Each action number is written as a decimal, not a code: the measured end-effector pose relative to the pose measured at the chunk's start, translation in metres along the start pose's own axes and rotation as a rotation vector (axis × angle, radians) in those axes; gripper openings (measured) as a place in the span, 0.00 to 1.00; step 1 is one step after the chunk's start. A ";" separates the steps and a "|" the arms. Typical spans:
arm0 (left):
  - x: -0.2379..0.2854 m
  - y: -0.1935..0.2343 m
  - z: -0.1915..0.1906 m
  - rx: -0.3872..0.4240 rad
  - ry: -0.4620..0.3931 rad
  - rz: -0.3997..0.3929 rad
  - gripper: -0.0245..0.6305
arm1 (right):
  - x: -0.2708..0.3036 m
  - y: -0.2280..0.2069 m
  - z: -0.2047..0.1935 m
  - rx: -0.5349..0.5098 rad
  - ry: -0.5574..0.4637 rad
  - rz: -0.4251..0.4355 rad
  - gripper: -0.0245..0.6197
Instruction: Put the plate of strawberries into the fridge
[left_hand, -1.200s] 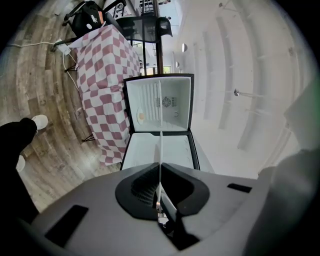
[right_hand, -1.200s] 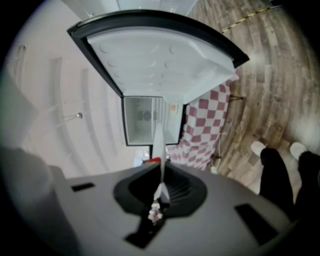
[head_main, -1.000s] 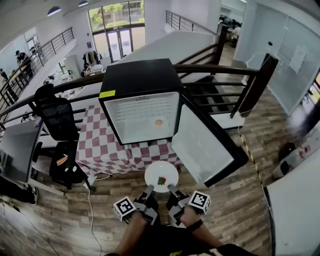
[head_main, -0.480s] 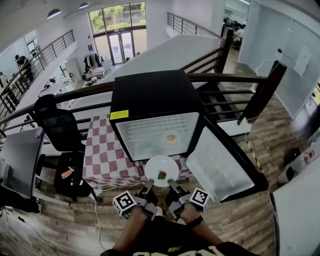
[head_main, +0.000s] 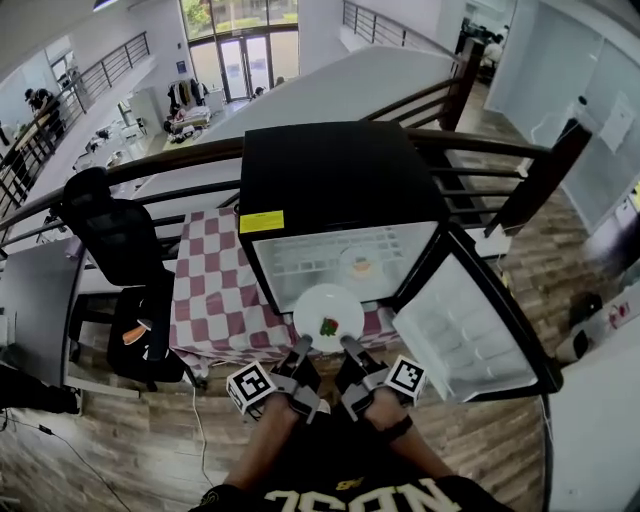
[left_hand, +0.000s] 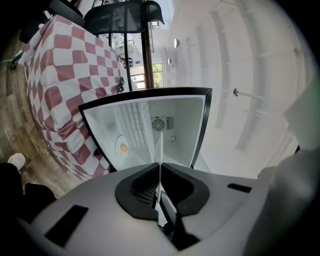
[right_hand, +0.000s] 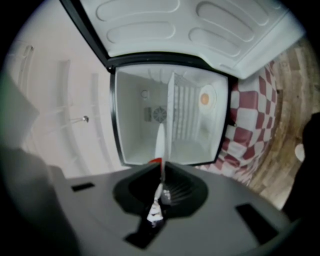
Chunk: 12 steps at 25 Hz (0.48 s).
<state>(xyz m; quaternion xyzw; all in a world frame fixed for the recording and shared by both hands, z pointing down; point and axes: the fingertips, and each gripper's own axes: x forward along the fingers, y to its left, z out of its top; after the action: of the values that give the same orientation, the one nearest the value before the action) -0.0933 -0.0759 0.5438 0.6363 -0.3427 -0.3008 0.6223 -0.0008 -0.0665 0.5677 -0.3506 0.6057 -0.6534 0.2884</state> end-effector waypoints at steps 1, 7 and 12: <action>0.003 -0.001 0.003 0.001 0.005 -0.002 0.08 | 0.003 0.001 0.001 0.000 0.000 -0.002 0.09; 0.011 0.000 0.023 0.018 0.027 0.011 0.08 | 0.022 0.005 0.001 -0.020 0.016 -0.024 0.09; 0.031 -0.009 0.042 0.017 0.003 0.002 0.08 | 0.054 0.015 0.018 -0.062 0.072 -0.006 0.09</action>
<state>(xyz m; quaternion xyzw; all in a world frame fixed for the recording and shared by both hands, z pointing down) -0.1086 -0.1255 0.5347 0.6418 -0.3450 -0.2963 0.6176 -0.0185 -0.1215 0.5590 -0.3375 0.6347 -0.6475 0.2532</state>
